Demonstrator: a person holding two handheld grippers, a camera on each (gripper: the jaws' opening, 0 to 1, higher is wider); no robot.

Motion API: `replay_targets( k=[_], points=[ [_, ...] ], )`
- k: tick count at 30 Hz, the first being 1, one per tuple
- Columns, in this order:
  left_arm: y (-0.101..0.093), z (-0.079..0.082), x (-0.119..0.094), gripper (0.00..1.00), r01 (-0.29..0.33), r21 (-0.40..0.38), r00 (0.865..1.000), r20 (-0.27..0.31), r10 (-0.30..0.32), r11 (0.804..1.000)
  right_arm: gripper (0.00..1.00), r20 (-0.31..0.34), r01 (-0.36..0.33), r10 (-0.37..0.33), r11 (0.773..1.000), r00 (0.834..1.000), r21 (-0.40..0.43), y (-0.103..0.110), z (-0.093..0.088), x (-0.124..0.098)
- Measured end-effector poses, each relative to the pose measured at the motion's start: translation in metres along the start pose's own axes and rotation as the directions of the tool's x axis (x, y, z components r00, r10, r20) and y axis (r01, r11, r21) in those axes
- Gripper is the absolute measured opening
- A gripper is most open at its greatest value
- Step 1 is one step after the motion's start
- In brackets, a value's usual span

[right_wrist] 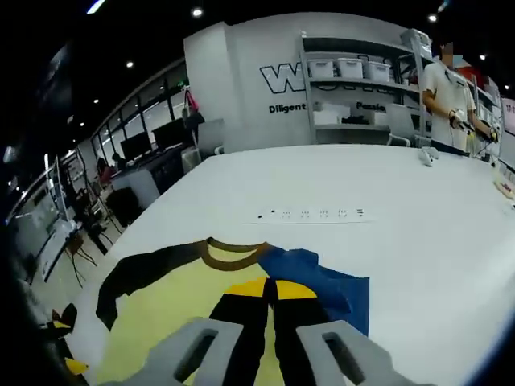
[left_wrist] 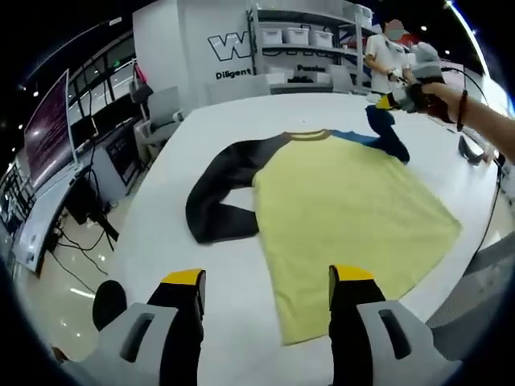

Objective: Fold the garment on the visible template until the final outline fits inside the template.

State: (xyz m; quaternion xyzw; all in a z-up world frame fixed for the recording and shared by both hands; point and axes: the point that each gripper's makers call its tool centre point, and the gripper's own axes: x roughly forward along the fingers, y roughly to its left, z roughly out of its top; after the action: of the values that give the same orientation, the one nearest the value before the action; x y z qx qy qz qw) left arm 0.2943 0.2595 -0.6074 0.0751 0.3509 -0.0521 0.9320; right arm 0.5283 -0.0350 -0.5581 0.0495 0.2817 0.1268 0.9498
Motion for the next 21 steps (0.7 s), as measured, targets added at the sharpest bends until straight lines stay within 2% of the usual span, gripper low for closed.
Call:
replay_targets(
  k=[4,5,8,12,18,21],
  points=[
    [0.007,0.008,-0.004,0.61,-0.001,-0.012,1.0,0.024,0.002,1.0,0.0,-0.002,-0.015,0.015,1.0,1.0,-0.026,0.026,0.0,0.013],
    [0.008,0.009,-0.005,0.59,-0.002,-0.012,1.0,0.03,0.003,1.0,0.0,-0.006,-0.029,0.029,0.997,1.0,-0.07,0.035,-0.001,0.017],
    [0.01,0.02,-0.009,0.51,-0.001,-0.023,0.996,0.092,0.004,1.0,0.0,-0.037,-0.039,0.035,0.993,0.999,-0.113,0.048,-0.009,0.022],
    [0.007,0.025,-0.01,0.58,0.024,-0.037,0.993,0.115,-0.019,0.999,0.0,-0.047,-0.044,0.038,0.991,0.998,-0.126,0.064,-0.013,0.028],
    [0.006,0.023,-0.01,0.57,0.021,-0.001,0.994,0.108,-0.021,1.0,0.0,-0.094,-0.042,0.027,0.986,0.995,-0.164,0.083,-0.031,0.044],
    [0.01,0.026,-0.013,0.55,0.005,-0.006,0.991,0.133,-0.004,1.0,0.0,-0.102,-0.018,-0.003,0.98,0.995,-0.196,0.086,-0.042,0.052]
  ],
)
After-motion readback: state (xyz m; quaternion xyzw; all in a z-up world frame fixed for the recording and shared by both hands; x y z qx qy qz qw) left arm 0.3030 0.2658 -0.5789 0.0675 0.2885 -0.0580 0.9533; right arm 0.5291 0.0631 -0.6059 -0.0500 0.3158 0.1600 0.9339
